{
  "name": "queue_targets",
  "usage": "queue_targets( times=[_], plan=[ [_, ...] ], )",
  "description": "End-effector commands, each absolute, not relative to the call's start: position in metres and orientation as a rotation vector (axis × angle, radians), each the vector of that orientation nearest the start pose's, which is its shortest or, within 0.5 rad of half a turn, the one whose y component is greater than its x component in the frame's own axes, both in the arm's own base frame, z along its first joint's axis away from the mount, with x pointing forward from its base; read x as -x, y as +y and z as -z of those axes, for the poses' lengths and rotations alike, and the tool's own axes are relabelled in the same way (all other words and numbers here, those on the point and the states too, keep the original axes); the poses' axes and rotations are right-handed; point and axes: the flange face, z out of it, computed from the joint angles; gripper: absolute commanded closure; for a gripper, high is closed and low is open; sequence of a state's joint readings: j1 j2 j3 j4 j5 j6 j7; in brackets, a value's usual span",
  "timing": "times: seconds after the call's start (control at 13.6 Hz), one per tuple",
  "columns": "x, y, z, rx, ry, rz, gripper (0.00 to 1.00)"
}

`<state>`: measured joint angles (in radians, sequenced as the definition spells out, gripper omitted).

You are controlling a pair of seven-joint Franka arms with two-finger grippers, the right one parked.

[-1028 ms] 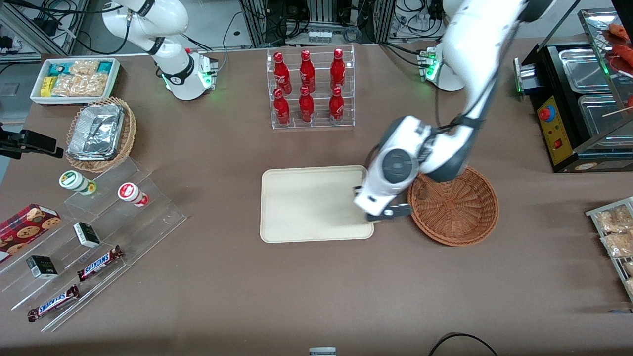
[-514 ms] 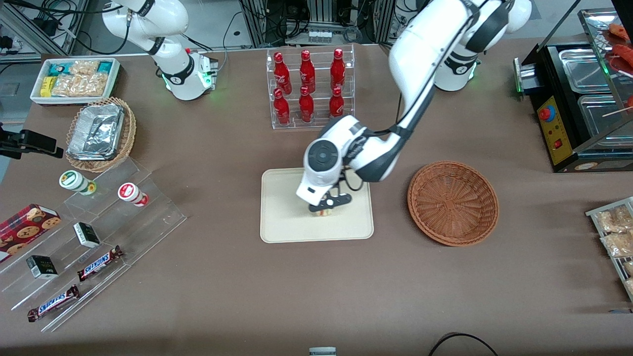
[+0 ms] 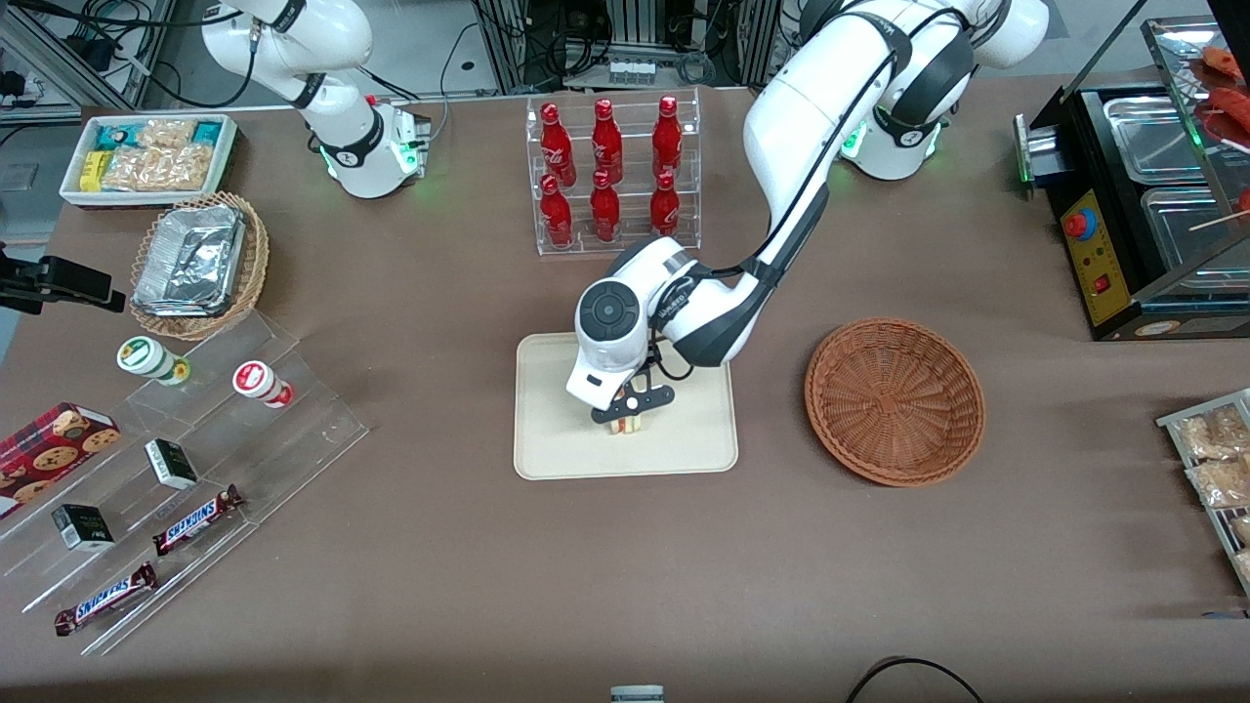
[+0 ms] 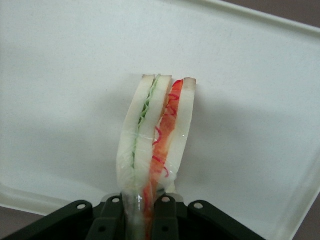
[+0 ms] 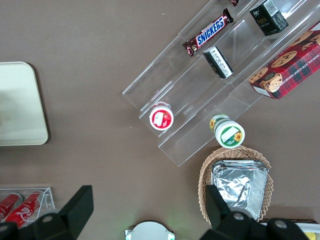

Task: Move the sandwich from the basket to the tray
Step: 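Lower the sandwich onto the tray and open the left gripper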

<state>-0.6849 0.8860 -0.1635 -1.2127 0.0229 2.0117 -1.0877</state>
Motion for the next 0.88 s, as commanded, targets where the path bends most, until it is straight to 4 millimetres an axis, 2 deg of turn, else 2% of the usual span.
queue_targets(
  times=[0.0, 0.29, 0.37, 0.44, 0.51, 0.66, 0.81],
  plan=[
    [-0.534, -0.539, -0.233, 3.091, -0.486, -0.158, 1.0],
    [-0.533, -0.539, -0.225, 3.082, -0.509, -0.165, 1.0],
    [-0.533, -0.539, -0.225, 3.084, -0.513, -0.162, 0.73],
    [-0.533, -0.539, -0.226, 3.084, -0.51, -0.162, 0.07],
    [-0.533, -0.54, -0.23, 3.087, -0.508, -0.159, 0.0],
    [-0.535, -0.539, -0.241, 3.094, -0.508, -0.157, 0.0],
    [-0.535, -0.538, -0.262, 3.097, -0.495, -0.154, 0.0]
  ],
)
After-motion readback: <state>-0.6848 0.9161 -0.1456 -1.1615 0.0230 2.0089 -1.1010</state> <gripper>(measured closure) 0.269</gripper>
